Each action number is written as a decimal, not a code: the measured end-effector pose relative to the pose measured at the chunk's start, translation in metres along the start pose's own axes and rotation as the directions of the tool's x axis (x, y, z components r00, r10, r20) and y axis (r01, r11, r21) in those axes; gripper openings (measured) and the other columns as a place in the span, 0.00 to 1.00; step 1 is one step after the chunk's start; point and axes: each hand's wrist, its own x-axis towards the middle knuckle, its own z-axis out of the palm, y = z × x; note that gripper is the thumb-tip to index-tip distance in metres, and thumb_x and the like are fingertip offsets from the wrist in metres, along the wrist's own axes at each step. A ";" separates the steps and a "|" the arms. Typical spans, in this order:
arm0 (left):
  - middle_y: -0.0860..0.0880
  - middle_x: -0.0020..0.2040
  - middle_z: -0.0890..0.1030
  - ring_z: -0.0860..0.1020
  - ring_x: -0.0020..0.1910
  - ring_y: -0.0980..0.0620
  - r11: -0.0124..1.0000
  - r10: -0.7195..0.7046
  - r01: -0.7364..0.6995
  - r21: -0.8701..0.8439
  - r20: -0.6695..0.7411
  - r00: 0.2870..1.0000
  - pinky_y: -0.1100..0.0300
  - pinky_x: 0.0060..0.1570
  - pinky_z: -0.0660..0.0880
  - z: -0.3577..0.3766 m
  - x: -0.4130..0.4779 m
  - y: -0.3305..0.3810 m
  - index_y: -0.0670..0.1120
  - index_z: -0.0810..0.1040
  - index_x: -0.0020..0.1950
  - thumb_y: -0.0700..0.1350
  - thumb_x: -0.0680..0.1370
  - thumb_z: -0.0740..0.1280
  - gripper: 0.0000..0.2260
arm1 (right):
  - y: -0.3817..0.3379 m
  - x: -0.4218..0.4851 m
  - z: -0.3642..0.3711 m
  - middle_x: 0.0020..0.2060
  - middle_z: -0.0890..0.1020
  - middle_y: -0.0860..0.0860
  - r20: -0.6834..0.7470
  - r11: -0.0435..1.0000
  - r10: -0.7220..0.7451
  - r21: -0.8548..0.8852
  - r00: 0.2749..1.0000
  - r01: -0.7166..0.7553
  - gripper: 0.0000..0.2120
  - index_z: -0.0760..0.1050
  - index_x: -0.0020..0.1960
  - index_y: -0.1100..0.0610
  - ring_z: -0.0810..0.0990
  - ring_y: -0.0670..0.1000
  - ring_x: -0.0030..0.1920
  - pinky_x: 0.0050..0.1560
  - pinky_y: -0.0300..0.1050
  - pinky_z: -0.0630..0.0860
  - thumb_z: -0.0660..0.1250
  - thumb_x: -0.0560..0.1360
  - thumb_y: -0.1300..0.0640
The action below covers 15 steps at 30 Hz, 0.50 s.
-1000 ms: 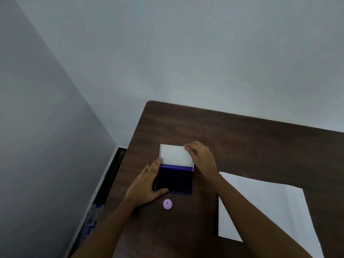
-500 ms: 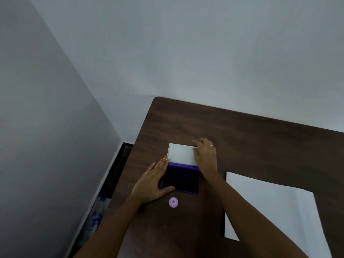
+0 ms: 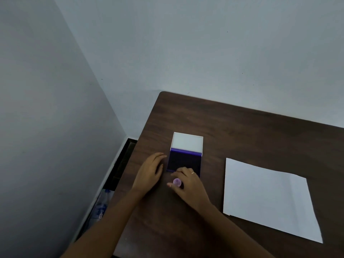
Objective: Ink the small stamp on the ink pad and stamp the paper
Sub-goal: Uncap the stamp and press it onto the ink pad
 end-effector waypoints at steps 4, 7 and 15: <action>0.43 0.62 0.75 0.71 0.61 0.52 0.999 -0.018 0.016 -0.040 -0.044 0.999 0.62 0.61 0.64 0.004 -0.017 0.006 0.43 0.73 0.61 0.36 0.76 0.63 0.14 | 0.001 -0.006 0.010 0.62 0.73 0.54 0.056 0.997 0.079 -0.027 0.995 -0.078 0.15 0.70 0.61 0.57 0.70 0.50 0.60 0.58 0.36 0.63 0.62 0.75 0.55; 0.44 0.60 0.76 0.71 0.59 0.55 0.989 -0.059 0.053 -0.137 -0.041 0.997 0.62 0.60 0.65 0.010 -0.031 0.015 0.43 0.73 0.59 0.37 0.77 0.62 0.12 | 0.000 -0.005 0.010 0.61 0.73 0.56 0.081 0.983 0.173 0.048 0.982 -0.178 0.13 0.71 0.60 0.60 0.71 0.52 0.61 0.59 0.39 0.65 0.61 0.76 0.58; 0.46 0.55 0.78 0.76 0.54 0.54 0.877 -0.152 0.143 -0.458 0.017 0.988 0.65 0.56 0.73 0.014 -0.040 0.044 0.44 0.74 0.58 0.38 0.73 0.69 0.15 | -0.005 -0.002 -0.015 0.47 0.81 0.52 0.157 0.406 0.583 0.794 0.797 -0.453 0.09 0.77 0.50 0.56 0.79 0.50 0.50 0.48 0.38 0.75 0.69 0.71 0.59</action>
